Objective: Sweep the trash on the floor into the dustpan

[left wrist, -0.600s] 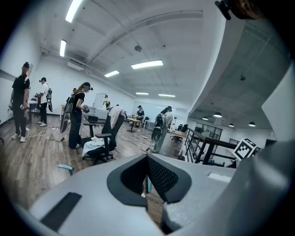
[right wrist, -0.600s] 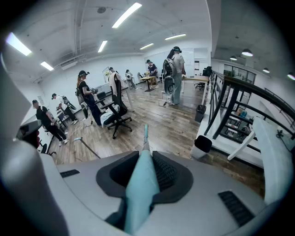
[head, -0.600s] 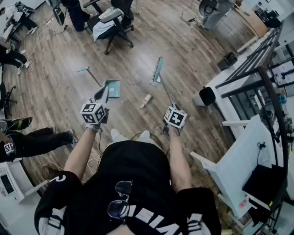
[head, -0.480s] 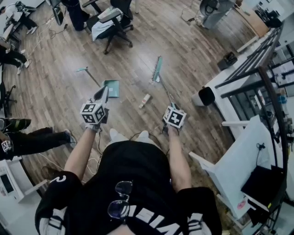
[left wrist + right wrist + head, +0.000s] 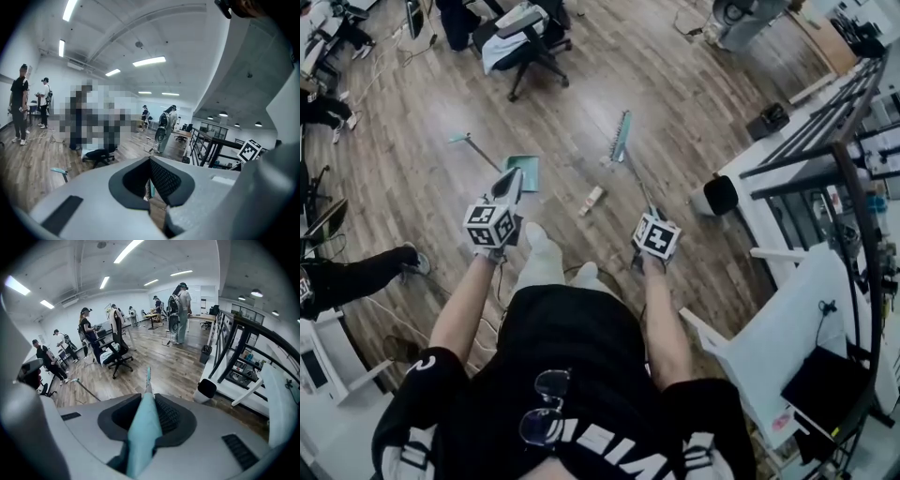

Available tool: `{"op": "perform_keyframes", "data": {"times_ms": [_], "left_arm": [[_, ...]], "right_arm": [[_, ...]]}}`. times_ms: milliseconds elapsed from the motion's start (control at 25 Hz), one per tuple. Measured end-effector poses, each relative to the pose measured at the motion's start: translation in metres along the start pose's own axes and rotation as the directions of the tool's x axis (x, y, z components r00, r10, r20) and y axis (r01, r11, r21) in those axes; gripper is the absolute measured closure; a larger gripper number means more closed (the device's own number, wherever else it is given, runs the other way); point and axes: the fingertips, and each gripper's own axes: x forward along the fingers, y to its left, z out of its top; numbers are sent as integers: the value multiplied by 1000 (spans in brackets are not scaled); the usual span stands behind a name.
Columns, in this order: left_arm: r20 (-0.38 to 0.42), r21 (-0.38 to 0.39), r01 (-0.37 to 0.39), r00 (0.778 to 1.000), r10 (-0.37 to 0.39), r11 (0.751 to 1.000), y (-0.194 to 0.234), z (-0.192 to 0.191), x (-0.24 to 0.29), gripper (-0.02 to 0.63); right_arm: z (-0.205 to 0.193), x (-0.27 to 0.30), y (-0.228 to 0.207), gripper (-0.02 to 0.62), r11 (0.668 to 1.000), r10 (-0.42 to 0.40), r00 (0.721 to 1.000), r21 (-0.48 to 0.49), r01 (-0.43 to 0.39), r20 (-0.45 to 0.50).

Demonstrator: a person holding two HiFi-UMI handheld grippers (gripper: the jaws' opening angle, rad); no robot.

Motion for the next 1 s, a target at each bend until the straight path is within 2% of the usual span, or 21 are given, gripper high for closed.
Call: {"op": "perform_keyframes", "data": {"times_ms": [200, 600, 840, 1000], "left_arm": [[-17, 5, 32, 999, -32, 999, 21, 6, 40, 609], [-83, 6, 155, 985, -154, 988, 81, 32, 134, 609], [-124, 2, 199, 973, -197, 980, 112, 35, 184, 609], [-147, 9, 213, 967, -210, 977, 114, 35, 210, 609]], "right_arm": [[15, 29, 8, 512, 1000, -26, 1000, 10, 27, -11], [50, 80, 32, 512, 986, -152, 986, 64, 156, -69], [73, 111, 55, 512, 976, -180, 981, 108, 187, -75], [82, 129, 57, 512, 973, -192, 976, 112, 203, -104]]}}
